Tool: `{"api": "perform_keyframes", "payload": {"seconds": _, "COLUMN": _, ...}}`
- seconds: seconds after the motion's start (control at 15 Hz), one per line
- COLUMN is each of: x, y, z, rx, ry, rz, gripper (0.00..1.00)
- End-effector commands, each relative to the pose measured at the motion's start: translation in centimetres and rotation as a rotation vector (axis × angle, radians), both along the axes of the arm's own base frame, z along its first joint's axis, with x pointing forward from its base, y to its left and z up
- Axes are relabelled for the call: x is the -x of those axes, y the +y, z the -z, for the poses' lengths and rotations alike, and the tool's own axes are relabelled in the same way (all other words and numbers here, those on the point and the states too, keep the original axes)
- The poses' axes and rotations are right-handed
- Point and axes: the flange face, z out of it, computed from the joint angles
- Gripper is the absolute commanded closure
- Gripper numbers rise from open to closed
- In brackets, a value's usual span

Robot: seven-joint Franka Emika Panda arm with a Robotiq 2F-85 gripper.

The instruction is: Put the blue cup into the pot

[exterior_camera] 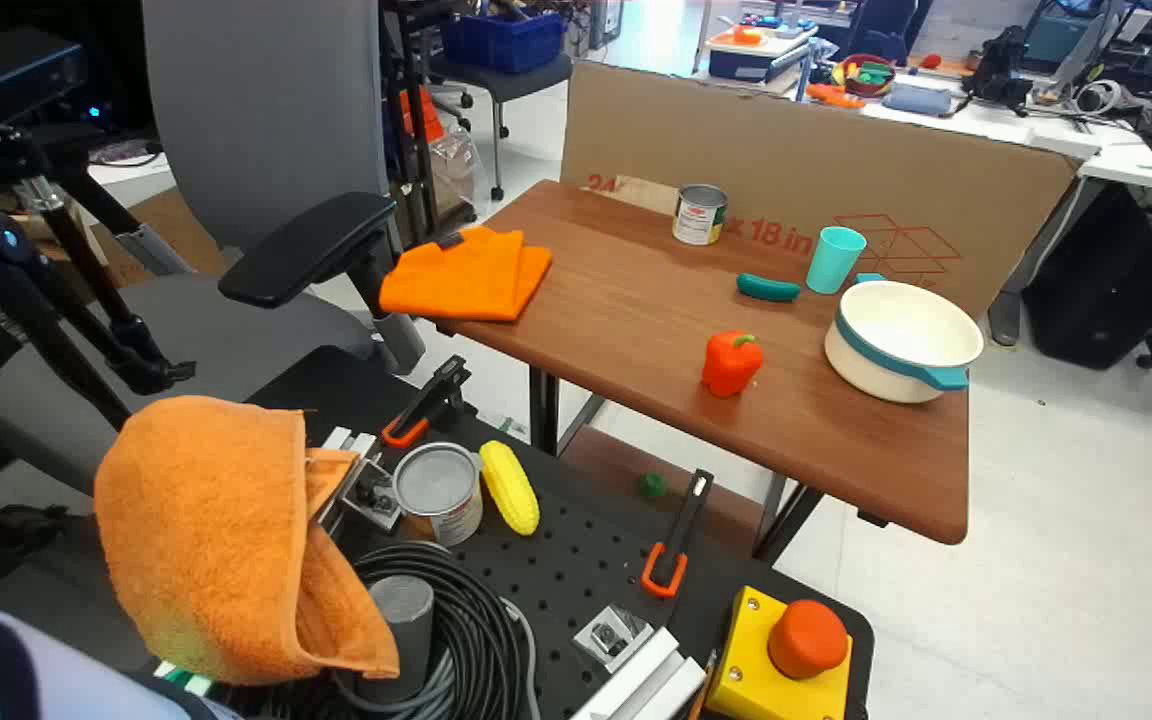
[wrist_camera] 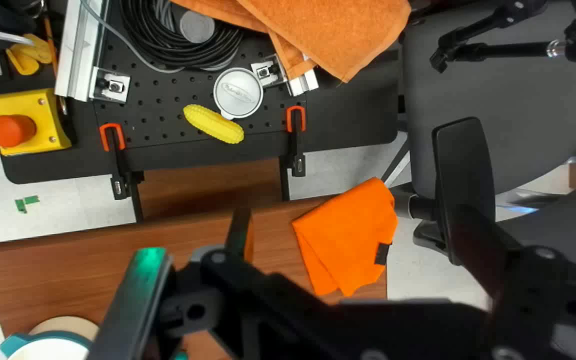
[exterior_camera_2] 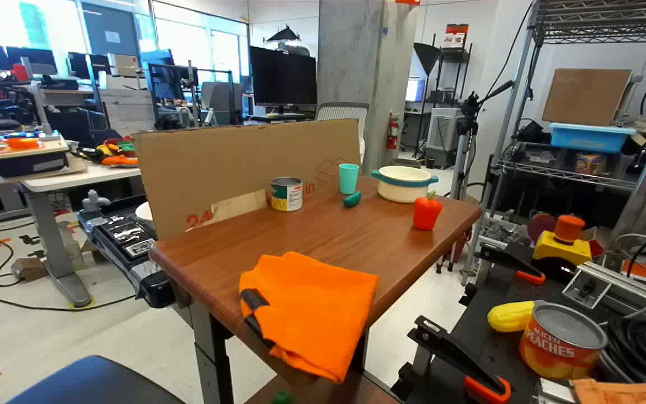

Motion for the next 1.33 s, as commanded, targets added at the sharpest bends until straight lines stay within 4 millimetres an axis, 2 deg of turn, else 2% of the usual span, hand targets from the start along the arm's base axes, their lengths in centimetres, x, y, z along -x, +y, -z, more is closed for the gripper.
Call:
{"api": "perform_keyframes", "payload": {"seconds": 0.0, "x": 0.0, "y": 0.0, "z": -0.1, "rx": 0.000, "ry": 0.001, "rz": 0.000, "gripper": 0.00}}
{"api": "perform_keyframes", "payload": {"seconds": 0.4, "x": 0.0, "y": 0.0, "z": -0.1, "rx": 0.000, "ry": 0.000, "rz": 0.000, "gripper": 0.00}}
{"api": "perform_keyframes", "payload": {"seconds": 0.47, "x": -1.0, "y": 0.1, "z": 0.2, "rx": 0.003, "ry": -0.008, "rz": 0.030, "gripper": 0.00}}
{"api": "perform_keyframes", "payload": {"seconds": 0.6, "x": -4.1, "y": -0.4, "z": 0.6, "rx": -0.019, "ry": -0.088, "rz": 0.084, "gripper": 0.00}}
{"api": "perform_keyframes", "payload": {"seconds": 0.73, "x": -7.8, "y": -1.8, "z": 0.5, "rx": -0.023, "ry": -0.223, "rz": 0.140, "gripper": 0.00}}
{"api": "perform_keyframes", "payload": {"seconds": 1.0, "x": -15.8, "y": -5.7, "z": 0.9, "rx": -0.050, "ry": -0.460, "rz": 0.267, "gripper": 0.00}}
{"api": "perform_keyframes", "payload": {"seconds": 1.27, "x": -21.8, "y": -8.8, "z": 3.2, "rx": -0.049, "ry": -0.600, "rz": 0.339, "gripper": 0.00}}
